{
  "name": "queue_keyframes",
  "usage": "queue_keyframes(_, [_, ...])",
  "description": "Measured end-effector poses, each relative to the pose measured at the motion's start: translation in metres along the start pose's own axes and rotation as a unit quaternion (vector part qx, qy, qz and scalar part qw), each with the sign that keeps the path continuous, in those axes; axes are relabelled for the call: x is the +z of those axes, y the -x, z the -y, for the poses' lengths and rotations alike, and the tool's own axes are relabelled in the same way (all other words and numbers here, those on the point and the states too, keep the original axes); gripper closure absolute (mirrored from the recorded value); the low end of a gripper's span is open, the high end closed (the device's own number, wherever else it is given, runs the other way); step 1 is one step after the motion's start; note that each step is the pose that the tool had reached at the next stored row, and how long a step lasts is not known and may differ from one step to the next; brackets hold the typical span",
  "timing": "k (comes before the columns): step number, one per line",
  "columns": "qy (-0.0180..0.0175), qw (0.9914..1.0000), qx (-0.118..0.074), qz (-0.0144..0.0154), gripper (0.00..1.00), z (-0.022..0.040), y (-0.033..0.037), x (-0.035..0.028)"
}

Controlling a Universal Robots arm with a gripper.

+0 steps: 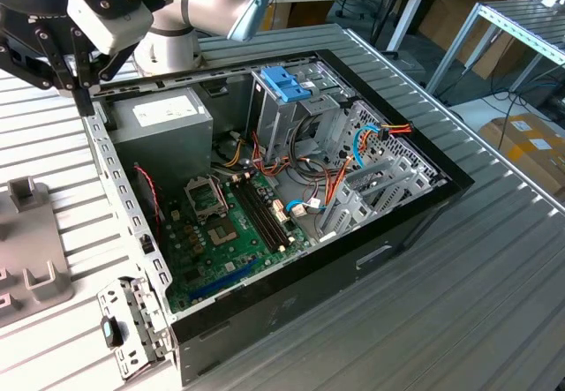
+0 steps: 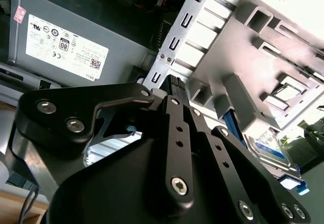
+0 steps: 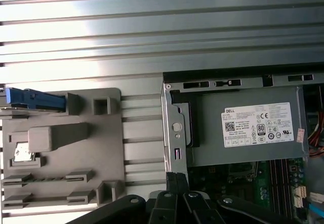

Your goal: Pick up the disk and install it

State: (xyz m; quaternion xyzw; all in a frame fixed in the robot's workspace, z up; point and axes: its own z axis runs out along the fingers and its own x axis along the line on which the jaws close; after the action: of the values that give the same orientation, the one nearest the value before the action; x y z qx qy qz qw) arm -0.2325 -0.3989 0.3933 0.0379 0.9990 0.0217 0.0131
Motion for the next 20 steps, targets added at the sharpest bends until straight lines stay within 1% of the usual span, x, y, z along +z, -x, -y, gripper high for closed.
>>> queue_keyframes(5, [0.0000, 1.00000, 0.000, 0.0000, 0.89, 0.0001, -0.0017, -0.0001])
queue_keyframes(8, [0.0000, 1.00000, 0.000, 0.0000, 0.89, 0.0005, -0.0065, -0.0002])
queue_keyframes(10, [0.0000, 1.00000, 0.000, 0.0000, 0.89, 0.0006, -0.0082, -0.0002])
queue_keyframes(20, [0.0000, 1.00000, 0.000, 0.0000, 0.89, 0.0009, -0.0122, -0.0004])
